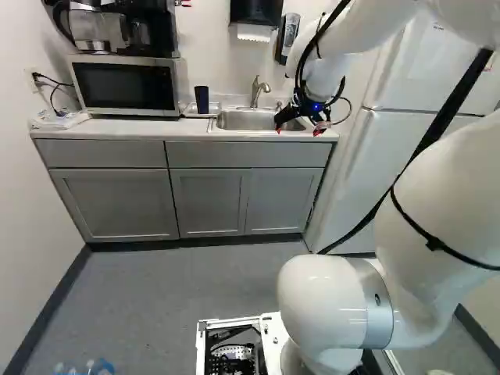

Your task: Rinse the cup and place it in the tray

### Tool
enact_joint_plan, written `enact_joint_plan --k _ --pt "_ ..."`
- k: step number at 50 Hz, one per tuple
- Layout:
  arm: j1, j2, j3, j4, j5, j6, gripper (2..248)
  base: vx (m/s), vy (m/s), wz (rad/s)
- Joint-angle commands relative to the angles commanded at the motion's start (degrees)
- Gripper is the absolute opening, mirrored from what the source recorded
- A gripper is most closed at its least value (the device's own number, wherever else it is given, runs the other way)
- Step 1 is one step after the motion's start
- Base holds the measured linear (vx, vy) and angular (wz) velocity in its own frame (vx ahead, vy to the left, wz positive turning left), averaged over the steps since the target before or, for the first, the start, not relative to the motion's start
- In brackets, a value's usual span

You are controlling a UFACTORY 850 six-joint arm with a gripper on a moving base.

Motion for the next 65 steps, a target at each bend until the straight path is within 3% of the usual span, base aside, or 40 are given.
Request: enact_joint_plan --k 33,65 --pt "1.8 1.5 8.4 -0.4 12.9 0.6 247 0.0 0.0 0.0" --pt "4.5 3.8 21.1 -0.9 32.3 1.5 247 0.0 0.0 0.0"
